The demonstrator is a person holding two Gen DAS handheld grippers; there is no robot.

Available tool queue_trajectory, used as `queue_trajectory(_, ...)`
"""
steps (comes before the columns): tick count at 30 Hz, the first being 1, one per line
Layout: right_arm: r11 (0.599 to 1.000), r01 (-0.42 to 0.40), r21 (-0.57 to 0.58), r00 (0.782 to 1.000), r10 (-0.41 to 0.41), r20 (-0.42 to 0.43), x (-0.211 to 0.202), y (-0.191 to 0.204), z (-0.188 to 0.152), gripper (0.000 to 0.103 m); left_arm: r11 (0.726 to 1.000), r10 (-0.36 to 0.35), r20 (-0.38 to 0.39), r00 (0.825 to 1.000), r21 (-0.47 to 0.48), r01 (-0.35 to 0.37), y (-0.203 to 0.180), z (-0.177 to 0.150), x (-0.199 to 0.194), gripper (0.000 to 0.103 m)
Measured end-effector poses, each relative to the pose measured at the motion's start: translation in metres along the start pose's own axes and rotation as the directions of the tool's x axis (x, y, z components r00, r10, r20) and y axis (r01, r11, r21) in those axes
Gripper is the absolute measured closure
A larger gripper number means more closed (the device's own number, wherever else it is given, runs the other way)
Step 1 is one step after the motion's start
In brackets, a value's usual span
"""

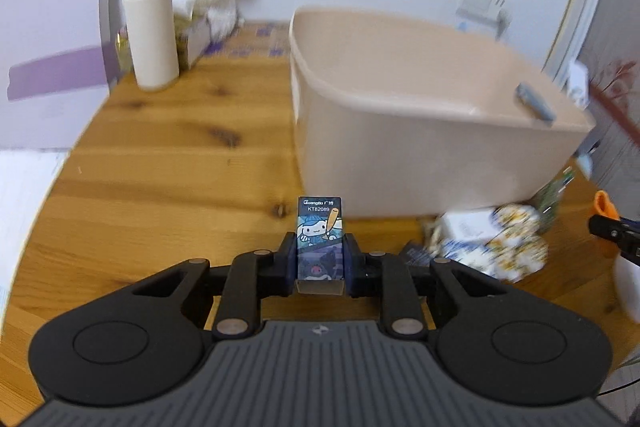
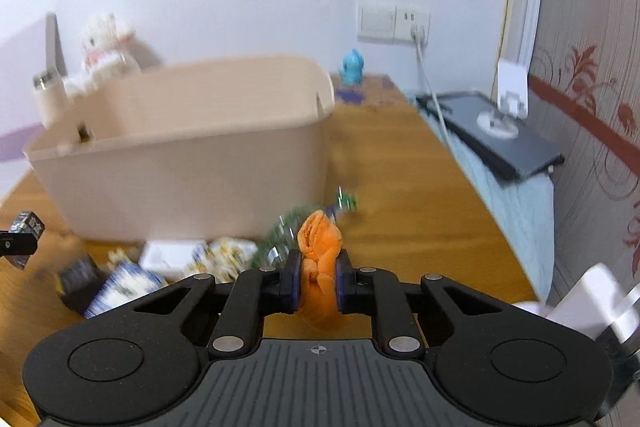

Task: Organize objects
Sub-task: 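Lift both items over the basket and open both tools to drop them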

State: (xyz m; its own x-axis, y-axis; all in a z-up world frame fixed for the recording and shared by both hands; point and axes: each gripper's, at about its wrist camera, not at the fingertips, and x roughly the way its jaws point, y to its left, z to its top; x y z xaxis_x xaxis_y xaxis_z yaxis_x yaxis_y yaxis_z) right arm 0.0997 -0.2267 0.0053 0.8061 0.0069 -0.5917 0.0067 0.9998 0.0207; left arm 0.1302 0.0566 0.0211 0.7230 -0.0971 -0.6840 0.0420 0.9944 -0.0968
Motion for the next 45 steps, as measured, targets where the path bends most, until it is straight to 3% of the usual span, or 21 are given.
queue_trajectory(6,0.999,-0.015,-0.048,0.994,0.02,0.109,-0.018,0.015,0.032,0.087,0.999,-0.022,0.148,0.989,0.04,0.016,-0.012,0.027,-0.044,0.078)
queue_trajectory(12,0.997,-0.031,-0.073,0.983,0.044,0.179,-0.016,0.031,0.067,0.087,0.997,-0.031,0.219,0.975,0.073,0.015,-0.03,0.063,-0.048,0.078)
queue_trajectory(17,0.994,-0.034,-0.1,0.982,0.052,0.182,0.002,0.044,0.086,0.087,0.997,-0.053,0.183,0.982,0.07,0.041,-0.044,0.091,-0.019,0.078)
queue_trajectory(21,0.994,-0.032,-0.103,0.991,0.045,0.129,0.03,0.051,0.092,0.087,0.996,-0.066,0.119,0.991,0.075,0.057,-0.051,0.102,0.019,0.078)
queue_trajectory(29,0.993,0.009,-0.121,1.0,-0.009,-0.002,0.082,0.06,0.084,0.087,0.992,0.002,0.009,1.0,0.127,-0.003,-0.059,0.101,0.079,0.078)
queue_trajectory(31,0.992,0.008,-0.127,1.0,-0.011,-0.021,0.087,0.063,0.08,0.082,0.991,0.01,-0.013,1.0,0.135,-0.008,-0.059,0.099,0.087,0.078)
queue_trajectory(32,0.992,0.007,-0.129,1.0,-0.01,-0.021,0.087,0.063,0.079,0.069,0.991,0.01,-0.022,1.0,0.133,-0.007,-0.058,0.098,0.09,0.078)
queue_trajectory(34,0.991,0.003,-0.131,1.0,-0.005,-0.012,0.085,0.064,0.078,0.059,0.992,0.012,-0.027,1.0,0.124,-0.008,-0.056,0.096,0.091,0.077)
queue_trajectory(35,0.991,0.003,-0.134,1.0,-0.003,-0.001,0.081,0.065,0.077,0.054,0.992,0.006,-0.025,1.0,0.126,-0.003,-0.056,0.096,0.089,0.075)
queue_trajectory(38,0.99,0.004,-0.139,1.0,0.0,0.025,0.068,0.065,0.079,0.046,0.99,-0.024,-0.001,1.0,0.139,0.024,-0.058,0.095,0.074,0.054)
queue_trajectory(39,0.99,0.009,-0.138,0.999,-0.004,0.034,0.062,0.064,0.079,0.04,0.99,-0.016,0.009,1.0,0.139,0.015,-0.061,0.094,0.068,0.03)
queue_trajectory(40,0.991,0.012,-0.137,0.999,-0.006,0.046,0.056,0.064,0.079,0.038,0.991,0.008,0.031,0.999,0.133,-0.013,-0.062,0.093,0.062,0.015)
queue_trajectory(42,0.991,0.014,-0.136,0.998,-0.005,0.066,0.043,0.063,0.079,0.033,0.989,0.03,0.085,0.996,0.141,-0.042,-0.064,0.091,0.048,0.014)
queue_trajectory(45,0.991,0.014,-0.136,0.996,-0.003,0.085,0.024,0.061,0.076,0.026,0.988,0.033,0.098,0.995,0.146,-0.047,-0.063,0.088,0.034,0.014)
